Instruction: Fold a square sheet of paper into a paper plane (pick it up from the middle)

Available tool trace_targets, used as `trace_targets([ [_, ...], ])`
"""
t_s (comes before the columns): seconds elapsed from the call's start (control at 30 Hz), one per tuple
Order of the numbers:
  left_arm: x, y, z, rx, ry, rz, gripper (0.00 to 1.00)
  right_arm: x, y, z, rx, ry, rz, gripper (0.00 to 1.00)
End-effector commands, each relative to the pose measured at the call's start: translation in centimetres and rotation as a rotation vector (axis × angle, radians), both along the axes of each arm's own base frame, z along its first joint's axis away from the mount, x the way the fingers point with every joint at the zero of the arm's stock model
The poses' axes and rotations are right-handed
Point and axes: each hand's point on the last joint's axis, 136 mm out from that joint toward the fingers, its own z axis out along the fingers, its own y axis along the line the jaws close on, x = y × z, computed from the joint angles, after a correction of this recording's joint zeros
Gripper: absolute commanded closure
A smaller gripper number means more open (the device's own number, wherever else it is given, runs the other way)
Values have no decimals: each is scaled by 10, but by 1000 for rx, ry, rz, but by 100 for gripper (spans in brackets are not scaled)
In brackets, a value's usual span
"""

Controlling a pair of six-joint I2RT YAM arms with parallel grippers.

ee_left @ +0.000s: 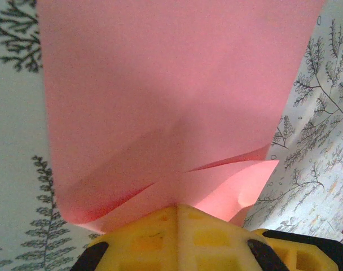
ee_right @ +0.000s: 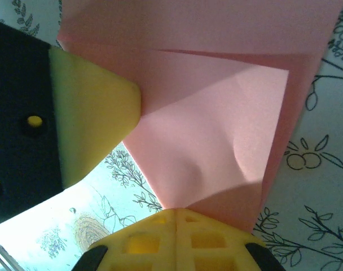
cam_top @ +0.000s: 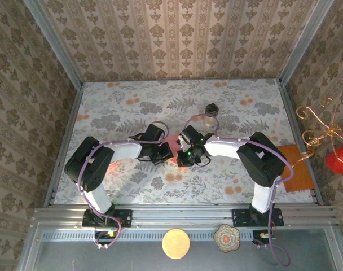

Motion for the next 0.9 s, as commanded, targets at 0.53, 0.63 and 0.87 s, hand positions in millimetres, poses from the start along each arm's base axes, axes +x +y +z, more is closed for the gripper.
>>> trace_targets([
  [0.53, -18, 37, -40, 177, 138, 30, 93, -37, -43, -9, -72, 121, -26, 91],
  [0.63, -18, 37, -40, 176, 139, 29, 93, -40, -47, -13, -76, 131, -33, 91],
  [0.87, -17, 34, -37, 164, 133, 22, 93, -32, -34, 21, 62, 43, -37, 87],
])
